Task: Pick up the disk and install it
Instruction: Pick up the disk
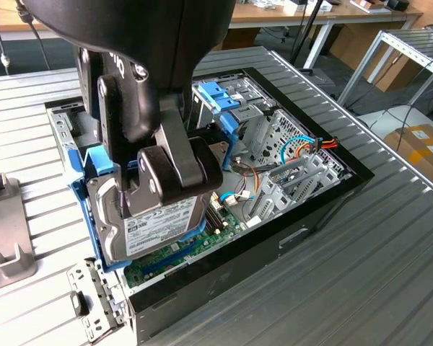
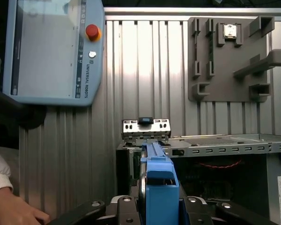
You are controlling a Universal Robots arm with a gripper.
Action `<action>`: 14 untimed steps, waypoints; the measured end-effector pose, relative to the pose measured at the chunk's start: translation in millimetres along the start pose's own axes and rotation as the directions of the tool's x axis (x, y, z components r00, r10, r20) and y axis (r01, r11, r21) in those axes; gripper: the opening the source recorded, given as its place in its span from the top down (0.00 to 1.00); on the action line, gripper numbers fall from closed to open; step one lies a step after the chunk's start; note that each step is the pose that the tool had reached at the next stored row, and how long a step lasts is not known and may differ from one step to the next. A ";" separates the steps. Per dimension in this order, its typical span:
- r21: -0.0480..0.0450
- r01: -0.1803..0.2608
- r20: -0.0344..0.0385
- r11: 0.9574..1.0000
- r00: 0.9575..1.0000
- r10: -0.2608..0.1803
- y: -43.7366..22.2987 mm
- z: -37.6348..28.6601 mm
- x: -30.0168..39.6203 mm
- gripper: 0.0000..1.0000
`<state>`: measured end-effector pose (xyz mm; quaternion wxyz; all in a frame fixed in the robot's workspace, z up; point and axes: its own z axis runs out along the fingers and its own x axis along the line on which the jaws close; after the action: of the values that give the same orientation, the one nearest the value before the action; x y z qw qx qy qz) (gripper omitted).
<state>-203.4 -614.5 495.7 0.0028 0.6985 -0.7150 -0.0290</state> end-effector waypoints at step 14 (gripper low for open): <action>0.000 0.000 0.000 1.000 1.000 0.000 -6.7 -0.2 5.3 0.63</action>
<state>-196.8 -619.9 495.4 0.0029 0.6985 -0.7150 -0.0290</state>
